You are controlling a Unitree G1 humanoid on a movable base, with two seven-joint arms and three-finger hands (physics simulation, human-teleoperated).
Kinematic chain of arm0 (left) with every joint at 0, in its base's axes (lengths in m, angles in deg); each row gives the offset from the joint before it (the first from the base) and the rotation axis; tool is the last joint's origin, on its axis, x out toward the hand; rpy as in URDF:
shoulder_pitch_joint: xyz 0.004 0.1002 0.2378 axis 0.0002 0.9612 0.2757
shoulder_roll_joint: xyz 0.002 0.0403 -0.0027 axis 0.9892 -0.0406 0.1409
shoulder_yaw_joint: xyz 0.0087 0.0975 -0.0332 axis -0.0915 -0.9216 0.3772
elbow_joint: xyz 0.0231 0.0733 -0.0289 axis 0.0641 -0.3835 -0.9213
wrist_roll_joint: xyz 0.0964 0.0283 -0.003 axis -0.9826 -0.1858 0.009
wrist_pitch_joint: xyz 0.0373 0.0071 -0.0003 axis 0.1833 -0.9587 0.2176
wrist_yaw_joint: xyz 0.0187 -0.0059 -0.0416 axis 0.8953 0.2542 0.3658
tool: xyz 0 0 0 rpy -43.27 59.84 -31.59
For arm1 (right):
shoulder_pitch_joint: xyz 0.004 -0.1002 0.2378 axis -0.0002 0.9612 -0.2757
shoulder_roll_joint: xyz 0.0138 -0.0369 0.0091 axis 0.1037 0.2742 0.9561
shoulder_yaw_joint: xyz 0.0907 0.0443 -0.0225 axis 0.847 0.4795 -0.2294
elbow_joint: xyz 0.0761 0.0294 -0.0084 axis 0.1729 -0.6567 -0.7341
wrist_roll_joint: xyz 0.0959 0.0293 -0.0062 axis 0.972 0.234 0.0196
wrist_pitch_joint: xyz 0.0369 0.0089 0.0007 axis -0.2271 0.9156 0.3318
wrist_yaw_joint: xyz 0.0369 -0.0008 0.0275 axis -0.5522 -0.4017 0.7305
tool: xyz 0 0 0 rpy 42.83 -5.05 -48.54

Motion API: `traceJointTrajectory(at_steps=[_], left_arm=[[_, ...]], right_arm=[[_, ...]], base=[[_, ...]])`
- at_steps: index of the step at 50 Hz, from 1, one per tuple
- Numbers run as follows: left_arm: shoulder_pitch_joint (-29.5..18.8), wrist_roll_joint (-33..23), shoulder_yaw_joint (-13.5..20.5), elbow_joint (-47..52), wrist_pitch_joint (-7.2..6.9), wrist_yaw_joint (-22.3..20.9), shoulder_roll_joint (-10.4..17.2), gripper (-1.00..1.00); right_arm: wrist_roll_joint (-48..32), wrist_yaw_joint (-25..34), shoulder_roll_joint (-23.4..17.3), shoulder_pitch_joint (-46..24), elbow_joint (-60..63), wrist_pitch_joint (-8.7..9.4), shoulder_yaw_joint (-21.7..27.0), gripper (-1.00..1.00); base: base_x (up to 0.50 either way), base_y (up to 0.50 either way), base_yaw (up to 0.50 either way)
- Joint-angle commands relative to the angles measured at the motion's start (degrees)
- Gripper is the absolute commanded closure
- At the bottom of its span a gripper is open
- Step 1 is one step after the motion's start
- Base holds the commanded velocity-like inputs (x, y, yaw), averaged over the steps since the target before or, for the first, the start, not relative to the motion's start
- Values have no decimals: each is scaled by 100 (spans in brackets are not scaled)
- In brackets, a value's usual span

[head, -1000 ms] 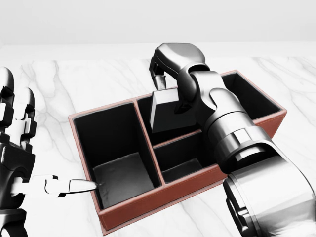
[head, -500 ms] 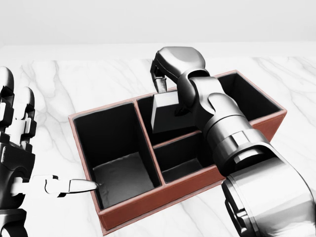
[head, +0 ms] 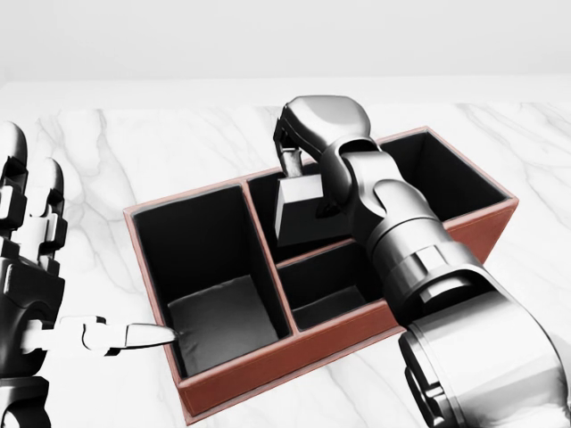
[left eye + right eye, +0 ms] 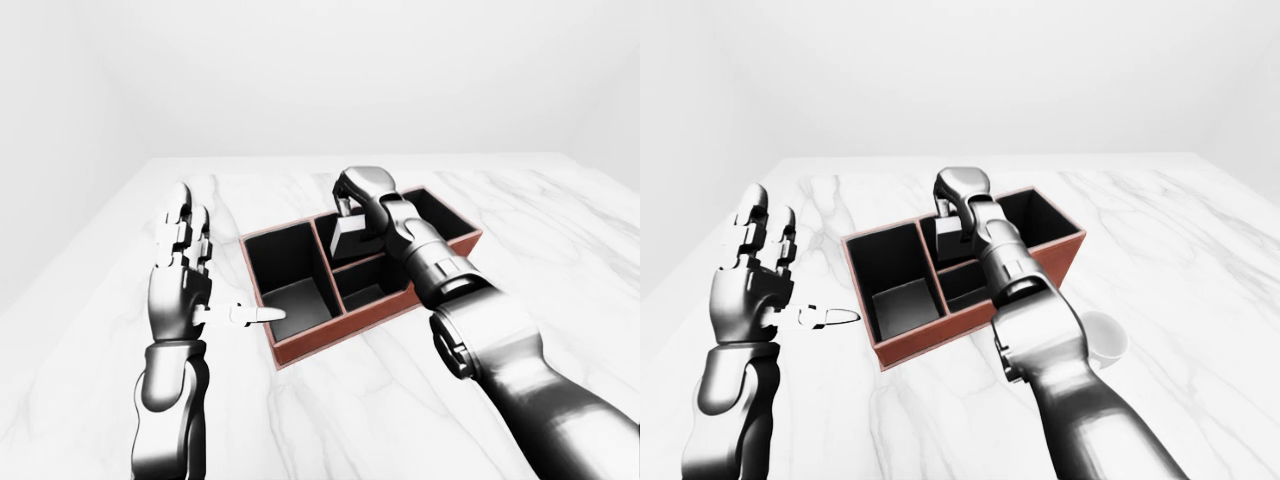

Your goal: Pick up the book and place it in the front compartment of the caddy.

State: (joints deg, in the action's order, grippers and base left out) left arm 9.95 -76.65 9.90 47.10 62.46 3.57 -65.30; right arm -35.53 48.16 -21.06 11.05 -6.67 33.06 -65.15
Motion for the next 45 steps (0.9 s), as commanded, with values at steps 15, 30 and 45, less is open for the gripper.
traceJointTrajectory(at_steps=[15,30,45], left_arm=[[-20,18,25,74,0,5,9,-100],[-5,23,22,97,0,-5,7,-100],[-18,33,28,63,0,-9,7,-100]], right_arm=[[-40,-174,40,8,90,0,75,100],[-89,-232,52,35,59,0,62,100],[-192,-290,58,76,41,0,39,-100]], base=[[0,0,0],[0,0,0],[0,0,0]])
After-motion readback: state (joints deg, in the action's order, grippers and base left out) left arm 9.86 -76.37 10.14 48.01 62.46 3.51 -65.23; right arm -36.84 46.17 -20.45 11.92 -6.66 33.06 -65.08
